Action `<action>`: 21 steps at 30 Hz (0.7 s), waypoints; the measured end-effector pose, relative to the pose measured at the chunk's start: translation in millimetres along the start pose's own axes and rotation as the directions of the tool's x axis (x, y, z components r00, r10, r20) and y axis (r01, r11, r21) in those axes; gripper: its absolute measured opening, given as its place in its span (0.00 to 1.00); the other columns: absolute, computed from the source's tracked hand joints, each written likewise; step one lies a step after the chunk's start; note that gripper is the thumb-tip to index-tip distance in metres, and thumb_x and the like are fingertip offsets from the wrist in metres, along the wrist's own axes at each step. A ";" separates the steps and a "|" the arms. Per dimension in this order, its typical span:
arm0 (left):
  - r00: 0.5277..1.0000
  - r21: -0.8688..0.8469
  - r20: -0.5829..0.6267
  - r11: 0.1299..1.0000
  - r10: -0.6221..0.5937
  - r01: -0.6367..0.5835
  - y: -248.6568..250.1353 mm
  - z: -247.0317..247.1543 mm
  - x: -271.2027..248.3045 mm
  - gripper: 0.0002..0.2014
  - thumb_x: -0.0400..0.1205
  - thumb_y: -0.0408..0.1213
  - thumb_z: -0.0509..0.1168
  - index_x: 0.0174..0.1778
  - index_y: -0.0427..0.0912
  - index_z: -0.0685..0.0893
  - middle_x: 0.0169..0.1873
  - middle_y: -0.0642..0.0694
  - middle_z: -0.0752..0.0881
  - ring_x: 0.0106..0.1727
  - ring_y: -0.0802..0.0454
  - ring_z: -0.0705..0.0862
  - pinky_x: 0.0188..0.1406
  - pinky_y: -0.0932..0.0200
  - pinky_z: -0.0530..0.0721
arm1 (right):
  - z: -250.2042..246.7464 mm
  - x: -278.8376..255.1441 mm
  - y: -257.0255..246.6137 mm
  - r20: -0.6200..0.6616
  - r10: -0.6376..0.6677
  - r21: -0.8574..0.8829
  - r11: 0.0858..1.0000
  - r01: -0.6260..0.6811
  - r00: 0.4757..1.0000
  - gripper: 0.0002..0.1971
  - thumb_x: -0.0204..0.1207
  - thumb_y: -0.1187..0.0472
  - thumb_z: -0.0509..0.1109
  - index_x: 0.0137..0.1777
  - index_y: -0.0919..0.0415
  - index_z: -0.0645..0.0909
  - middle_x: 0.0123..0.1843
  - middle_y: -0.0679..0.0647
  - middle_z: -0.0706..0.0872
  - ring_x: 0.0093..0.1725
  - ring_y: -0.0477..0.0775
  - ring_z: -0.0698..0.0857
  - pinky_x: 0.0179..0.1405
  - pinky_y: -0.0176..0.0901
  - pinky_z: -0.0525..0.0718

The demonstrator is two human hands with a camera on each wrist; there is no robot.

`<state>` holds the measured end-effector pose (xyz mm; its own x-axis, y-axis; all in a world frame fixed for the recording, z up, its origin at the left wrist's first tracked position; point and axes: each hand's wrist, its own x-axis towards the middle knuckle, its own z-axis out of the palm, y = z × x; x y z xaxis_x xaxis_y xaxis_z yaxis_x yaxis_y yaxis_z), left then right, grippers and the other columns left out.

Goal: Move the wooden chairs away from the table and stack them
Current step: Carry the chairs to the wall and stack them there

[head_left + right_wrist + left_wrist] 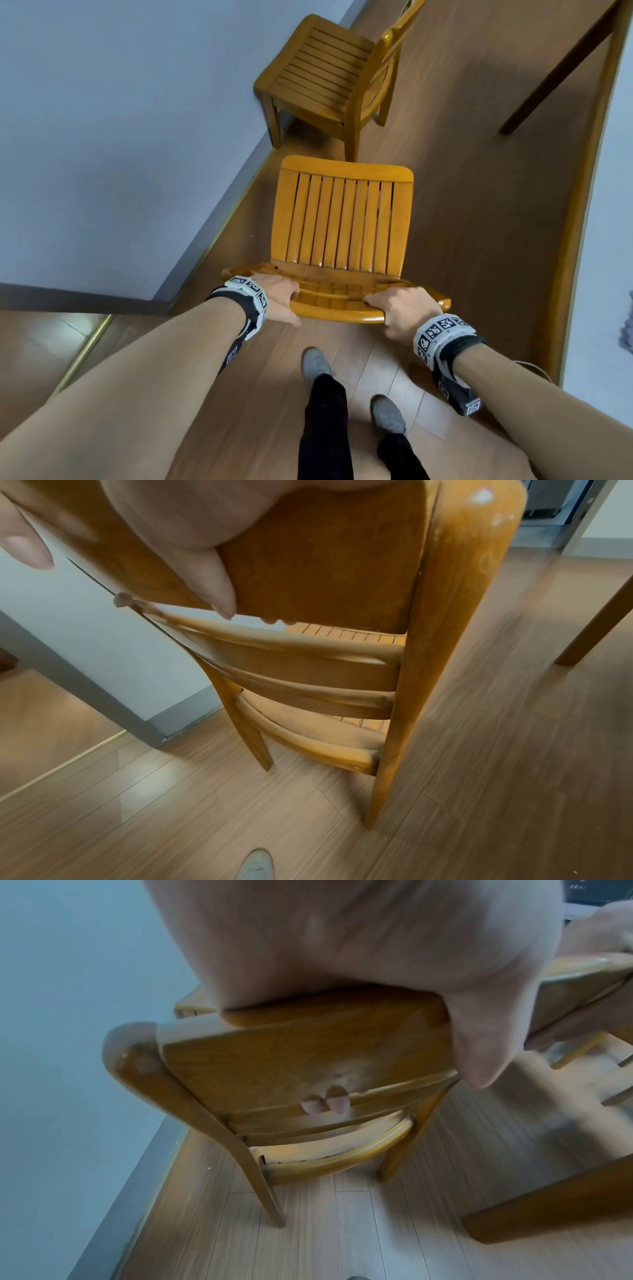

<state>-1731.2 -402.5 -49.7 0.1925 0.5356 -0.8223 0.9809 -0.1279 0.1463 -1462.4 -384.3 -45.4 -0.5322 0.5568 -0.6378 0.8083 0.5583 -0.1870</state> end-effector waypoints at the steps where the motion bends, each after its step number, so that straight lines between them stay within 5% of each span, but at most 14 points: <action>1: 1.000 -0.018 -0.006 1.000 -0.007 0.007 1.9 1.6 -1.4 0.27 0.70 0.68 0.69 0.55 0.52 0.77 0.41 0.55 0.80 0.41 0.52 0.82 0.49 0.52 0.86 | 1.1 -0.5 1.1 0.003 -0.007 -0.009 1.000 0.007 1.000 0.19 0.74 0.53 0.65 0.65 0.41 0.77 0.52 0.47 0.87 0.50 0.55 0.86 0.47 0.52 0.87; 5: 0.999 -0.083 -0.015 0.995 -0.049 0.047 12.6 10.4 -5.5 0.37 0.71 0.69 0.68 0.71 0.50 0.76 0.44 0.54 0.77 0.44 0.51 0.79 0.43 0.56 0.79 | 1.2 -4.3 7.9 0.014 -0.048 -0.039 0.998 0.049 0.999 0.20 0.75 0.53 0.67 0.67 0.41 0.76 0.52 0.47 0.86 0.49 0.54 0.85 0.47 0.50 0.87; 13: 0.992 -0.183 -0.064 0.978 -0.109 0.096 19.7 16.5 2.6 0.45 0.68 0.73 0.66 0.78 0.50 0.73 0.62 0.49 0.83 0.56 0.47 0.84 0.57 0.49 0.84 | -14.9 9.3 30.1 0.011 -0.119 -0.156 0.981 0.119 0.993 0.25 0.75 0.54 0.66 0.73 0.40 0.74 0.57 0.45 0.88 0.52 0.53 0.86 0.50 0.51 0.88; 21: 0.980 -0.302 -0.092 0.942 -0.179 0.144 18.1 -5.6 24.5 0.42 0.69 0.72 0.65 0.75 0.49 0.74 0.52 0.51 0.82 0.47 0.50 0.83 0.45 0.55 0.83 | -66.4 53.3 57.8 0.064 -0.170 -0.278 0.943 0.181 0.983 0.24 0.74 0.53 0.66 0.70 0.36 0.74 0.52 0.45 0.87 0.49 0.52 0.86 0.50 0.51 0.87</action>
<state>-1708.6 -387.0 -64.2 0.0156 0.6245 -0.7809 0.9602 0.2084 0.1858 -1460.7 -281.5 -40.6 -0.6445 0.4134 -0.6432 0.5961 0.7985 -0.0839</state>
